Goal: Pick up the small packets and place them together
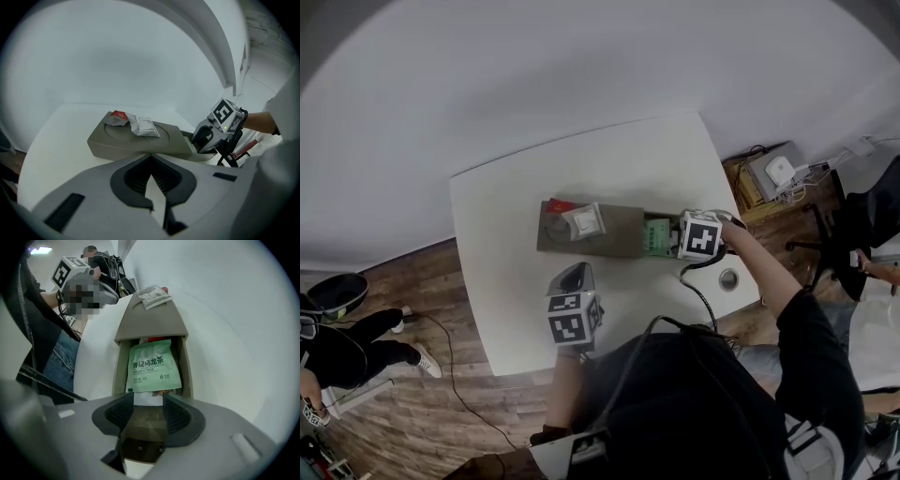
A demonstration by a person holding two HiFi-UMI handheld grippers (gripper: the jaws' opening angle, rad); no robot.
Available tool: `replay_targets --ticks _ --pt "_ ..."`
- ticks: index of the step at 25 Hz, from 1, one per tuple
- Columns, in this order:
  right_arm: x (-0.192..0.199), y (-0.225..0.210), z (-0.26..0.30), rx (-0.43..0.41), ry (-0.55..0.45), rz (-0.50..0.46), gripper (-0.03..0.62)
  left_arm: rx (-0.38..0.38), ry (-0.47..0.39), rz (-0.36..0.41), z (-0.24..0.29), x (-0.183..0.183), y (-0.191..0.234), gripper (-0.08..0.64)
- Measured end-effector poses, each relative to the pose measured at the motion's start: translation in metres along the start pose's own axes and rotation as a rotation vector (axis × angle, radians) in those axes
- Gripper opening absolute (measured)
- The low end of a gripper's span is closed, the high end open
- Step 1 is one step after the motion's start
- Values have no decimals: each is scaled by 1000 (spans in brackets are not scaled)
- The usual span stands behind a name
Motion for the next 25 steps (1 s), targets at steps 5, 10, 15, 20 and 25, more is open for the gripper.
replay_targets --ticks 5,10,15,20,25 --pt "-2 -2 8 -1 24 3 170 -3 -1 -8 1 -1 3 -3" --pt "-3 -4 15 17 40 -12 170 -4 -4 -12 3 -3 6 -3" --pt "-1 -7 7 17 -26 47 170 -5 -2 -14 4 -1 6 -3" --pt "0 -6 9 14 5 31 170 -3 2 -14 4 -1 4 -3" --pt "-1 -2 18 17 61 8 170 -4 0 -17 6 0 7 -3"
Point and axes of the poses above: the fingertips, and each gripper's own axes: z forward along the fingers, y to its left, x out of its underside, the point moved 7 cm from there along -z, backward along the fingers, and after that the axes turned 15 degrees about -z, right-handed, at the moved point
